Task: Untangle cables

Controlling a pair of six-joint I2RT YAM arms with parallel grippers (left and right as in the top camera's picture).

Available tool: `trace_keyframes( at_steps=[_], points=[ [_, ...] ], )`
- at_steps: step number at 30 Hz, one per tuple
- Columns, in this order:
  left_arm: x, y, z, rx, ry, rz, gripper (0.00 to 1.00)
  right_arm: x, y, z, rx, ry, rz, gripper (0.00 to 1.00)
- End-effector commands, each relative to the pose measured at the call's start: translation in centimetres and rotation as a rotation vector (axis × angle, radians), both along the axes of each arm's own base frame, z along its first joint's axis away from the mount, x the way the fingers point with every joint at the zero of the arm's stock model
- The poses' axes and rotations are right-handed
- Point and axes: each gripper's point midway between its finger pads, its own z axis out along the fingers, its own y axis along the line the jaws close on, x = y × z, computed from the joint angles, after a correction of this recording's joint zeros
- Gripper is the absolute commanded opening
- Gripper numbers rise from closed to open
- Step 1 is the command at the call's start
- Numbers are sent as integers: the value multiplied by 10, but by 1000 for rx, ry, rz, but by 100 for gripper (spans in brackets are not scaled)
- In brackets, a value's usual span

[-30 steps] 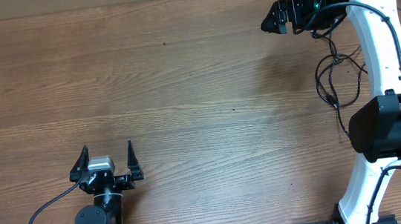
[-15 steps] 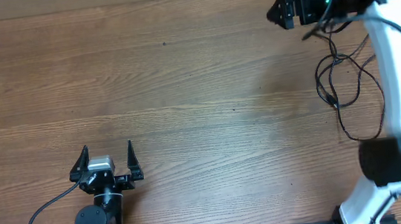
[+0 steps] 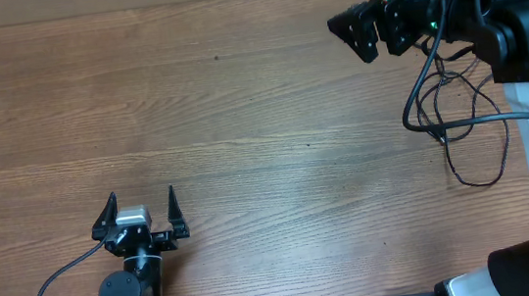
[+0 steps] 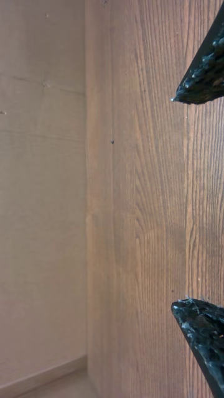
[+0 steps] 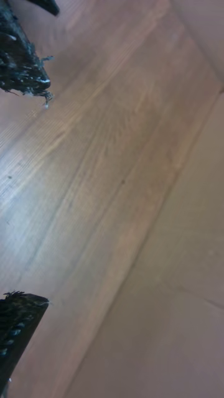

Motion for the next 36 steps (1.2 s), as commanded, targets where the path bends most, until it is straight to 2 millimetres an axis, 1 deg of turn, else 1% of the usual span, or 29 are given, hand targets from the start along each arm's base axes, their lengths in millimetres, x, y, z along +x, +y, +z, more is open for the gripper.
trace_keyframes(
  at_steps=[1, 4, 6, 8, 13, 18, 22, 27, 31, 33, 36],
  points=[
    [0, 5, 0, 21, -3, 22, 100, -11, 5, -2, 29, 33, 27, 100],
    [0, 5, 0, 21, -3, 22, 100, -21, 5, -9, 37, 31, 33, 100],
    [0, 5, 0, 21, -3, 22, 100, -26, 4, -13, 56, -14, 28, 100],
    [0, 5, 0, 21, -3, 22, 100, -32, 3, -21, 71, -62, 25, 100],
    [0, 5, 0, 21, -3, 22, 100, -48, -1, -52, 80, -208, 34, 100],
    [0, 5, 0, 21, -3, 22, 99, -63, -6, -90, 72, -375, 43, 100],
    [0, 5, 0, 21, -2, 22, 100, -74, -8, -112, 100, -537, 44, 100],
    [0, 5, 0, 21, -3, 22, 100, -94, -15, -141, 118, -691, 22, 100],
    [0, 5, 0, 21, -3, 22, 100, -111, -21, -165, 121, -740, 4, 100],
    [0, 5, 0, 21, -3, 22, 100, -116, -25, -177, 117, -735, -12, 100],
    [0, 5, 0, 21, -3, 22, 100, -120, -32, -190, 107, -726, -39, 100]
  ],
)
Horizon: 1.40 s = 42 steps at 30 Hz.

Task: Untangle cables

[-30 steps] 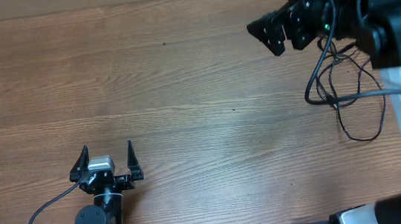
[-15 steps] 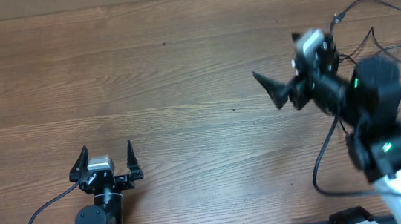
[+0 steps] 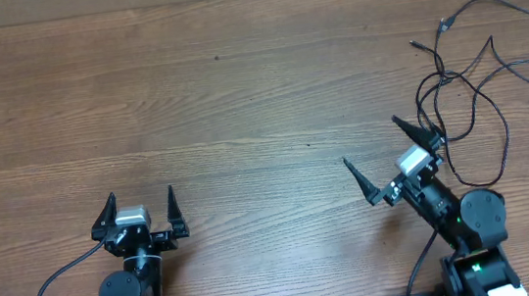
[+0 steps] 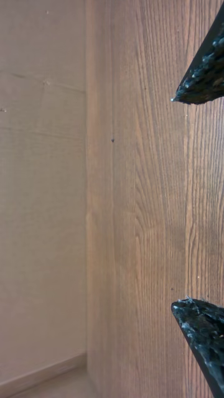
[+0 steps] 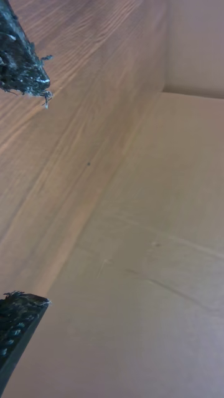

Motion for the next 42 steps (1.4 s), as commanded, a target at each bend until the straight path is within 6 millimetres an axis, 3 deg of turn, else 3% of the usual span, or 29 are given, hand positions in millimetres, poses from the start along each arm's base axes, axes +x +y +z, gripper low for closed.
trace_keyframes(
  at_steps=[1, 13, 19, 24, 42],
  points=[
    [0, 3, 0, 20, -2, 14, 100, -2, -11, -8, 5, -4, -52, 100],
    [0, 3, 0, 20, -2, 14, 100, -13, -44, -54, 118, 158, -177, 100],
    [0, 3, 0, 20, -2, 14, 100, -11, -65, -58, 262, 236, -276, 100],
    [0, 3, 0, 20, -2, 14, 100, -13, -90, -74, 451, 358, -407, 100],
    [0, 3, 0, 20, -2, 14, 100, -17, -132, -47, 482, 177, -624, 100]
  ],
)
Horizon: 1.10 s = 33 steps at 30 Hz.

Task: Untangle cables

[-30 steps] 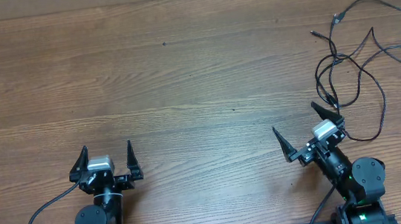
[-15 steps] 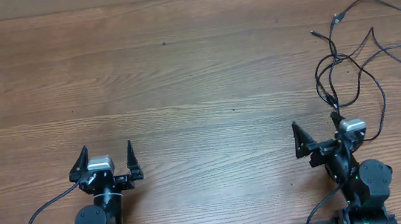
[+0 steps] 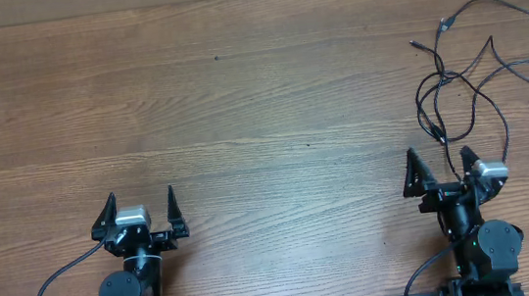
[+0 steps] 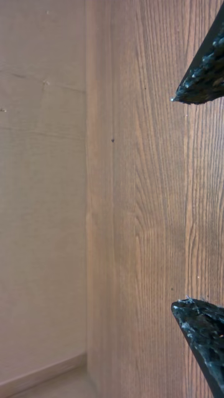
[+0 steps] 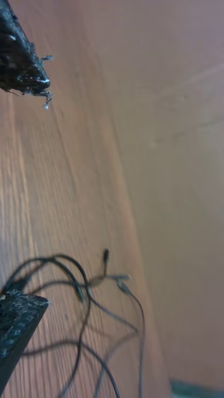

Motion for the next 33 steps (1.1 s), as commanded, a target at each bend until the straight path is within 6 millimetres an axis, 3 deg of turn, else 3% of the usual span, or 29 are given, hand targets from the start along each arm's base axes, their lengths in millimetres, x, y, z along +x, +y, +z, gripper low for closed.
trace_keyframes(
  at_steps=[1, 13, 25, 33],
  points=[
    [0, 3, 0, 20, -2, 14, 100, -2, -13, 5, -16, -35, -74, 100],
    [0, 3, 0, 20, -2, 14, 100, -2, -4, 5, -276, -35, -11, 100],
    [0, 3, 0, 20, -3, 14, 100, -2, 1, 6, -353, -42, 15, 100],
    [0, 3, 0, 20, -2, 14, 100, -2, 0, 6, -304, -41, 10, 100]
  ],
)
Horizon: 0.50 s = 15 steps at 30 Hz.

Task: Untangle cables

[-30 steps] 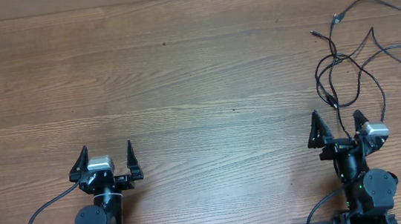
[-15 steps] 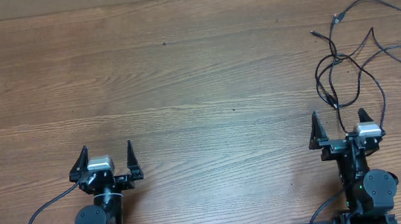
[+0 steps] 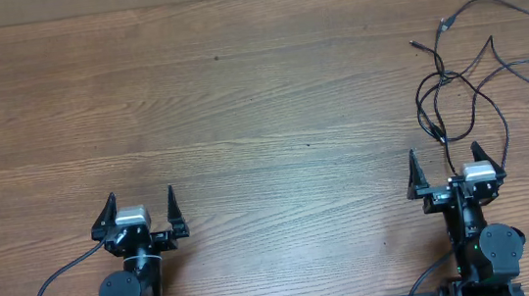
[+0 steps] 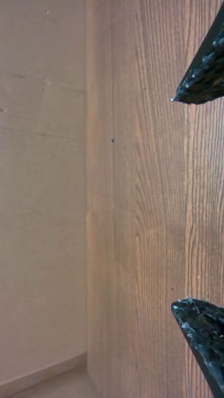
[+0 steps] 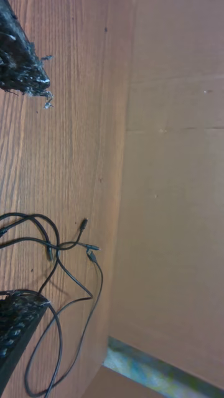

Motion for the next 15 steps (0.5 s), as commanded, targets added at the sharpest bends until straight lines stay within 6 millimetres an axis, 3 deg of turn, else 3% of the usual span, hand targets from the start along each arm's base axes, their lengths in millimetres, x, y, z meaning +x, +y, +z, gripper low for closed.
trace_keyframes(
  at_steps=[1, 9, 15],
  points=[
    [0, 3, 0, 20, -3, 14, 100, 0, 2, -1, 16, -8, 9, 100],
    [0, 3, 0, 20, -3, 14, 100, -1, 3, 29, -15, -129, 15, 100],
    [0, 3, 0, 20, -3, 14, 99, 0, 7, 0, -5, -10, 41, 100]
  ],
)
